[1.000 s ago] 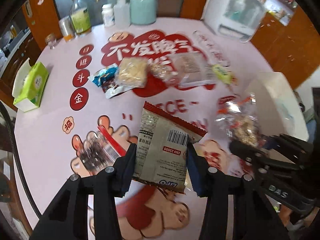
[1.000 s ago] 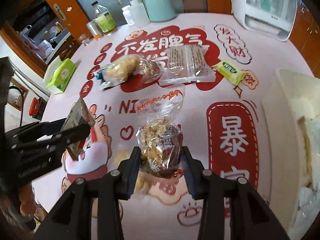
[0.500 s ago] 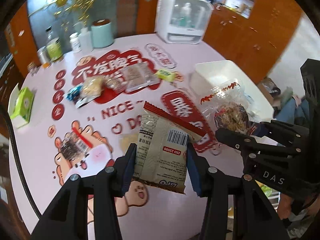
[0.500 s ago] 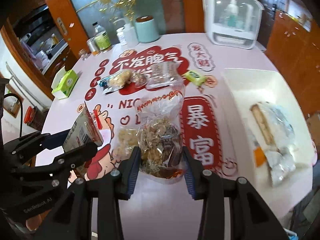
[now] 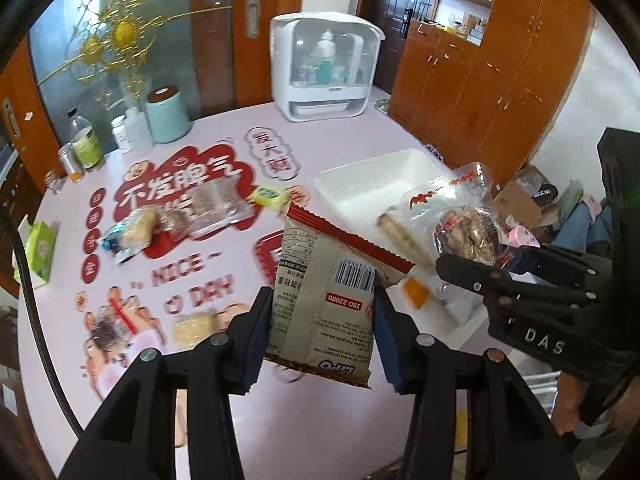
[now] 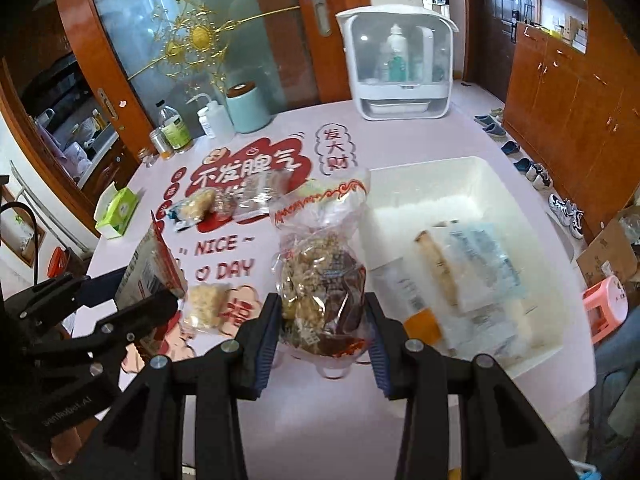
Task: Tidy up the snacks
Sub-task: 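Carry the cream packet and nut bag toward the white tray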
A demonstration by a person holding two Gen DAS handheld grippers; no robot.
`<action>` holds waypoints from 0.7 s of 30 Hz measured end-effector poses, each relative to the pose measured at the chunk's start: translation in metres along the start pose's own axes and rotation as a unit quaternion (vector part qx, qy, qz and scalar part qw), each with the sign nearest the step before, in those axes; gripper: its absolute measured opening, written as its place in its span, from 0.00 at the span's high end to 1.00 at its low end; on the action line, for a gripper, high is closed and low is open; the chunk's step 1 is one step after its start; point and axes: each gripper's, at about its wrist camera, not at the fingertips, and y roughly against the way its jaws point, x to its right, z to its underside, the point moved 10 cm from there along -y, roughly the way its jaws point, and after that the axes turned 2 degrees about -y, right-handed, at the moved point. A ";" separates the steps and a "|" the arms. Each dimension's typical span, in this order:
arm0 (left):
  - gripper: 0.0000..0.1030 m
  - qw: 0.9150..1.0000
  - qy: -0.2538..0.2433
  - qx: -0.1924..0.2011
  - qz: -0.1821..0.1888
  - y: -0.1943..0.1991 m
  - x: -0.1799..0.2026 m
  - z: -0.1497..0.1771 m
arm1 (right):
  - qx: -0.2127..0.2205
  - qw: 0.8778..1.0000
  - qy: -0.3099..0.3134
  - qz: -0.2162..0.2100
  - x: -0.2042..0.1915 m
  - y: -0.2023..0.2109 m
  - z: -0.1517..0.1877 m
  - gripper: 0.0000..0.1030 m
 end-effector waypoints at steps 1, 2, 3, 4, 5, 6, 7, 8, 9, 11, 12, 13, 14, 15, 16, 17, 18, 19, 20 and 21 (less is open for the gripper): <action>0.55 1.000 0.001 0.000 -0.004 -0.004 0.010 -0.004 | 0.001 1.000 0.006 0.003 0.011 0.002 -0.002 0.60; 0.55 1.000 0.003 -0.001 -0.008 -0.010 0.020 -0.008 | 0.002 1.000 0.011 0.005 0.023 0.004 -0.003 0.60; 0.55 1.000 0.007 -0.002 -0.008 -0.014 0.029 -0.011 | 0.002 1.000 0.013 0.007 0.036 0.005 -0.004 0.60; 0.55 1.000 0.012 -0.003 -0.007 -0.019 0.040 -0.015 | 0.000 1.000 0.013 0.007 0.046 0.005 -0.004 0.60; 0.55 1.000 0.014 -0.002 -0.008 -0.023 0.049 -0.017 | -0.002 1.000 0.014 0.006 0.058 0.005 -0.005 0.60; 0.55 1.000 0.018 -0.002 -0.012 -0.028 0.058 -0.021 | -0.004 1.000 0.015 0.007 0.069 0.004 -0.006 0.60; 0.55 1.000 0.021 -0.003 -0.015 -0.032 0.065 -0.022 | -0.006 1.000 0.016 0.010 0.082 0.003 -0.007 0.60; 0.55 0.999 0.028 -0.007 -0.017 -0.038 0.072 -0.023 | -0.010 1.000 0.017 0.012 0.091 0.002 -0.007 0.60; 0.55 0.999 0.033 -0.011 -0.018 -0.042 0.078 -0.024 | -0.015 1.000 0.016 0.015 0.103 0.001 -0.007 0.60; 0.55 0.999 0.040 -0.019 -0.019 -0.051 0.087 -0.024 | -0.017 1.000 0.016 0.016 0.119 0.004 -0.008 0.60; 0.55 0.999 0.042 -0.023 -0.023 -0.055 0.092 -0.024 | -0.015 1.000 0.017 0.017 0.126 0.006 -0.008 0.60; 0.55 0.998 0.044 -0.028 -0.027 -0.060 0.096 -0.025 | -0.014 1.000 0.018 0.018 0.133 0.007 -0.008 0.60; 0.55 0.998 0.045 -0.031 -0.030 -0.063 0.099 -0.025 | -0.014 1.000 0.018 0.019 0.141 0.007 -0.008 0.60; 0.55 0.998 0.047 -0.033 -0.034 -0.067 0.102 -0.027 | -0.015 1.000 0.017 0.020 0.146 0.007 -0.007 0.60; 0.55 0.997 0.049 -0.035 -0.039 -0.071 0.104 -0.028 | -0.018 1.000 0.015 0.020 0.152 0.006 -0.006 0.60; 0.55 0.997 0.052 -0.039 -0.042 -0.075 0.106 -0.030 | -0.023 0.999 0.012 0.019 0.158 0.003 -0.004 0.60; 0.55 0.997 0.055 -0.041 -0.045 -0.077 0.107 -0.031 | -0.027 0.999 0.010 0.017 0.162 0.001 -0.003 0.60; 0.55 0.996 0.057 -0.043 -0.047 -0.080 0.108 -0.033 | -0.031 0.999 0.009 0.016 0.164 0.000 -0.002 0.60; 0.55 0.996 0.058 -0.045 -0.049 -0.084 0.109 -0.035 | -0.035 0.999 0.010 0.013 0.166 -0.002 -0.001 0.60; 0.55 0.996 0.058 -0.048 -0.051 -0.087 0.111 -0.037 | -0.036 0.999 0.011 0.010 0.166 -0.003 -0.001 0.60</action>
